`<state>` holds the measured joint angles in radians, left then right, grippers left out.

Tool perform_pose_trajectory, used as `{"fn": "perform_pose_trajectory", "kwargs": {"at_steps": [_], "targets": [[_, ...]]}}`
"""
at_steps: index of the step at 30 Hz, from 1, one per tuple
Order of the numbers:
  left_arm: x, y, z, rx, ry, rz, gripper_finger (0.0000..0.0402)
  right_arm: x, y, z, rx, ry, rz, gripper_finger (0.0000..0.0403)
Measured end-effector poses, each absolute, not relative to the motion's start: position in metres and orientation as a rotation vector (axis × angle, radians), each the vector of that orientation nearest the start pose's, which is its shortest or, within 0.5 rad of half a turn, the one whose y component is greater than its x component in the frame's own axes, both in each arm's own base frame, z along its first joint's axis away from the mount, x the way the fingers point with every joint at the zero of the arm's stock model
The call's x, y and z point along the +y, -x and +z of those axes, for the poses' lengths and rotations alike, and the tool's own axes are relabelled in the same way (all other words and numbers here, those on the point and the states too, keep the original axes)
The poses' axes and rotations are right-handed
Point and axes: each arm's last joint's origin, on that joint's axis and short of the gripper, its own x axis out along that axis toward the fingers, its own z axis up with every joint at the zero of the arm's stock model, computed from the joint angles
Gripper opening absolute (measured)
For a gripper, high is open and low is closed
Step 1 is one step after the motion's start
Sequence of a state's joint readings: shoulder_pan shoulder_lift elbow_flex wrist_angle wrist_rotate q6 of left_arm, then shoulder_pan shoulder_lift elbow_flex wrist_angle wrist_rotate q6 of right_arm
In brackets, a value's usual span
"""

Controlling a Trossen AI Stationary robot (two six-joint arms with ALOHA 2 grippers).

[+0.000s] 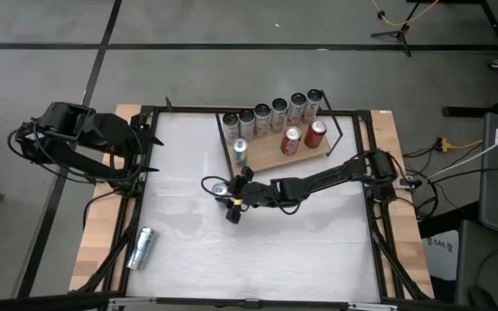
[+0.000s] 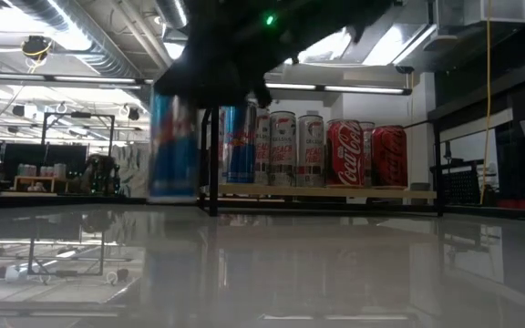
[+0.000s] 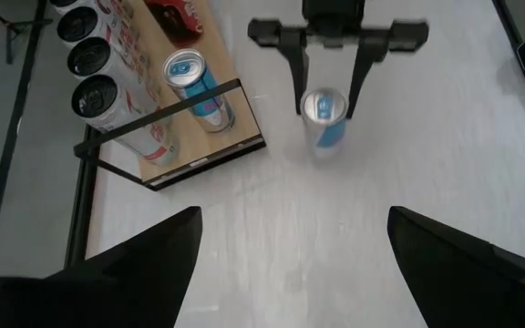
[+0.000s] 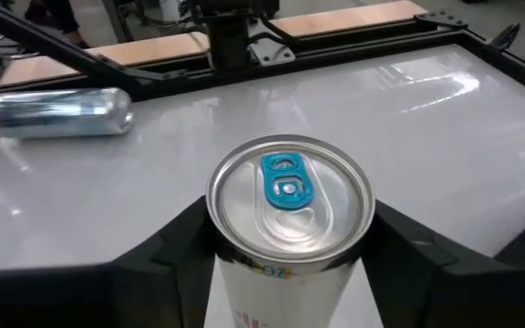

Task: Place canned beverage on shelf
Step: Put the blue soda can on the shelf aligned with the other blue soda can

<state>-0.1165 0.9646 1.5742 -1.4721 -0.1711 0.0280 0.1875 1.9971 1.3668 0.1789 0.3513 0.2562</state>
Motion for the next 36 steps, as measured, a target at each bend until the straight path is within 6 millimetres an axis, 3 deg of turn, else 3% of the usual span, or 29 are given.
{"fn": "perform_pose_trajectory", "kwargs": {"at_steps": [17,26,32,36], "targets": [[-0.007,-0.099,0.437,0.848,-0.15,0.04,0.0341,0.059,-0.374,0.309,0.457,-0.093,-0.189,0.0213],[-0.007,-0.099,0.437,0.845,-0.151,0.042,0.0341,0.034,-0.338,0.36,0.354,-0.044,-0.214,0.0212],[-0.007,-0.1,0.438,0.838,-0.15,0.042,0.0341,0.007,-0.325,0.369,0.381,-0.039,-0.211,0.0212],[-0.007,-0.1,0.438,0.838,-0.15,0.042,0.0341,-0.012,-0.324,0.35,0.443,-0.074,-0.17,0.0212]]}}
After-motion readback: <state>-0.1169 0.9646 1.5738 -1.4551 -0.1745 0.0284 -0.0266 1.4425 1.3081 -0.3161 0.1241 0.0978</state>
